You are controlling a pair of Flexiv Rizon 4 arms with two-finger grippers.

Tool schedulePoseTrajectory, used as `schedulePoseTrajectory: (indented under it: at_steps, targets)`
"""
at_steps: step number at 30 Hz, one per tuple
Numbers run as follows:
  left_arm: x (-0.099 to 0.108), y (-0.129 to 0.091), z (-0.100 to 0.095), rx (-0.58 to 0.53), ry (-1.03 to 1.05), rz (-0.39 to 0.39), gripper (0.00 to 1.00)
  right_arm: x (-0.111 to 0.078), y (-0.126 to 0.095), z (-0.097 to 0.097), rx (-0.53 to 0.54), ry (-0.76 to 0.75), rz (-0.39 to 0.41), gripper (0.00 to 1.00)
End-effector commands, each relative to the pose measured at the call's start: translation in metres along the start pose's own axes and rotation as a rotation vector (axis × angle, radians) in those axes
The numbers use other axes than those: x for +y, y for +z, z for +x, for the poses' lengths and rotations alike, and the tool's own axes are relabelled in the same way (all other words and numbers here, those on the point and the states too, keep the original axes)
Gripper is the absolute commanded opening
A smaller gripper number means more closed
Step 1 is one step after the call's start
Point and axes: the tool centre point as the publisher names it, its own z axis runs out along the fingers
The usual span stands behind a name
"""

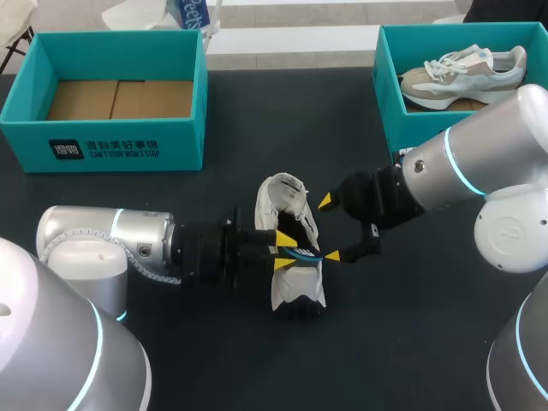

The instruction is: Take the shoe out of the shoebox, open the shoe tongue, remove and reinsert the insole, then place the shoe into the shoebox

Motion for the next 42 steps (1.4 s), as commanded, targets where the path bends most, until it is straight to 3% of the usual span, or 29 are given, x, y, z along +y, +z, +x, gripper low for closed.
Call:
schedulePoseTrajectory:
  at_steps: [1,8,13,14,15,16,21,33,36,38,42]
  targets:
    - [0.006,0.003,0.004,0.019,-0.012,0.001,0.0,0.001,0.001,0.001,-0.004,0.0,0.002,1.0]
    - [0.023,-0.002,0.013,0.046,-0.047,-0.034,0.0,0.001,0.001,0.001,-0.004,0.0,0.002,1.0]
    - [0.022,-0.007,0.013,0.045,-0.056,-0.045,0.0,0.001,0.001,0.001,-0.004,0.0,0.002,1.0]
    - [0.02,-0.008,0.012,0.043,-0.055,-0.043,0.18,0.001,0.001,0.001,-0.004,0.0,0.002,1.0]
    - [0.018,-0.009,0.011,0.042,-0.055,-0.039,0.25,0.001,0.001,0.001,-0.004,0.0,0.002,1.0]
    - [0.016,-0.011,0.009,0.041,-0.051,-0.036,0.39,0.001,0.001,0.001,-0.004,0.0,0.002,1.0]
    - [0.004,-0.016,0.002,0.041,-0.031,-0.021,0.47,0.001,0.001,0.001,-0.004,0.0,0.002,1.0]
    - [-0.013,-0.023,-0.021,0.03,0.005,0.015,0.56,0.001,0.001,0.001,-0.004,0.0,0.002,1.0]
    - [-0.014,-0.029,-0.031,0.053,0.014,0.008,0.65,0.001,0.001,0.001,-0.004,0.0,0.002,1.0]
    - [-0.014,-0.034,-0.038,0.076,-0.001,0.025,0.76,0.001,0.001,0.001,-0.004,0.0,0.002,1.0]
    - [-0.015,-0.042,-0.052,0.147,0.02,0.021,0.84,0.001,0.001,0.001,-0.004,0.0,0.002,1.0]
